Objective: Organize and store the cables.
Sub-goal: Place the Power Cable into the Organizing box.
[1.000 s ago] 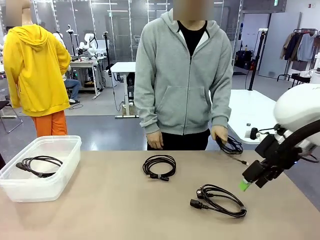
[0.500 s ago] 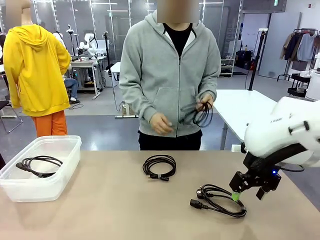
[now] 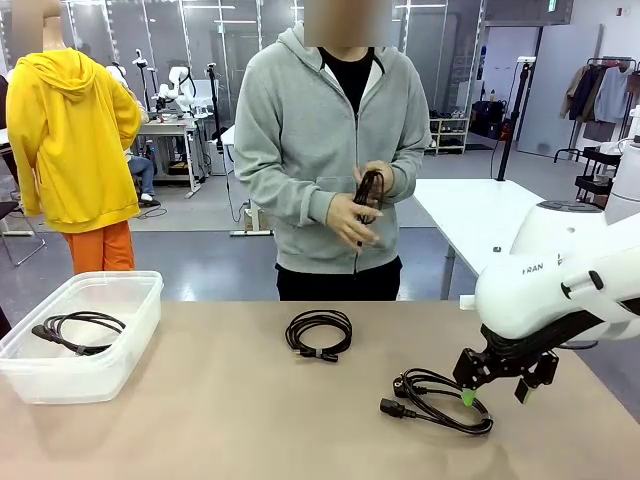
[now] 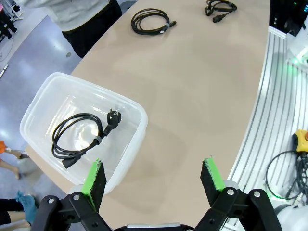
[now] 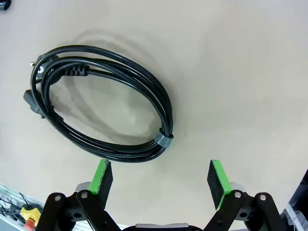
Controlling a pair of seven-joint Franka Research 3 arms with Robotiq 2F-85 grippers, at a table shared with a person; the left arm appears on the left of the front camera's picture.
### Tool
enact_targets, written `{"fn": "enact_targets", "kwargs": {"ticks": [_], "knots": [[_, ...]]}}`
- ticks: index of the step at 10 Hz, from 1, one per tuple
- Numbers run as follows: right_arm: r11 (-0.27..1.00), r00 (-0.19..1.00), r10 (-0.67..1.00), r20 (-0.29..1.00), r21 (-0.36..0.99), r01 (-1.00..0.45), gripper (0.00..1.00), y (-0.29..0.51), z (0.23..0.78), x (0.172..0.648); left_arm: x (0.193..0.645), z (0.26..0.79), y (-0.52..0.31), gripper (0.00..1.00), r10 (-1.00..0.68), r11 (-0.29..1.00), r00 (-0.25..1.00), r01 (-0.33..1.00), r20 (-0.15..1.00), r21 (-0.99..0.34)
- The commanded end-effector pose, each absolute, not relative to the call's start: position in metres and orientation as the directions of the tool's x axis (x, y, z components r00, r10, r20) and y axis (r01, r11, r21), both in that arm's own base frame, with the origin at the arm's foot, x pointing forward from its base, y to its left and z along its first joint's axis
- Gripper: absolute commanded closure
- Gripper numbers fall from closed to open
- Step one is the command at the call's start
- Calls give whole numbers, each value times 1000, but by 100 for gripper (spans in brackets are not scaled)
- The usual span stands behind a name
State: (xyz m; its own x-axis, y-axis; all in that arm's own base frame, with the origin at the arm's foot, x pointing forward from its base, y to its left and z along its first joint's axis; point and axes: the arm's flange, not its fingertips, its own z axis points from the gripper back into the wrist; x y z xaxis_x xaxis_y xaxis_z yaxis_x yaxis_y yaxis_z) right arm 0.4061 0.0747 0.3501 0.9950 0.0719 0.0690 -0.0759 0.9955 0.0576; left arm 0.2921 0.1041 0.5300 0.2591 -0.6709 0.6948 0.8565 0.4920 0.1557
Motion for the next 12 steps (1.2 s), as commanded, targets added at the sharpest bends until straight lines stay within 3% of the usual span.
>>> {"fn": "enact_targets", "kwargs": {"ticks": [1, 9, 12], "knots": [[1000, 996, 18, 93, 3, -18, 0, 79, 331, 392, 292, 530, 104, 0, -664, 502, 271, 852, 697, 146], [999, 996, -53, 72, -7, 54, 0, 79, 298, 388, 292, 530, 104, 0, -664, 502, 271, 852, 697, 146], [998, 995, -60, 77, -23, 62, 27, 78, 298, 388, 292, 530, 104, 0, -664, 502, 271, 852, 697, 146]]}}
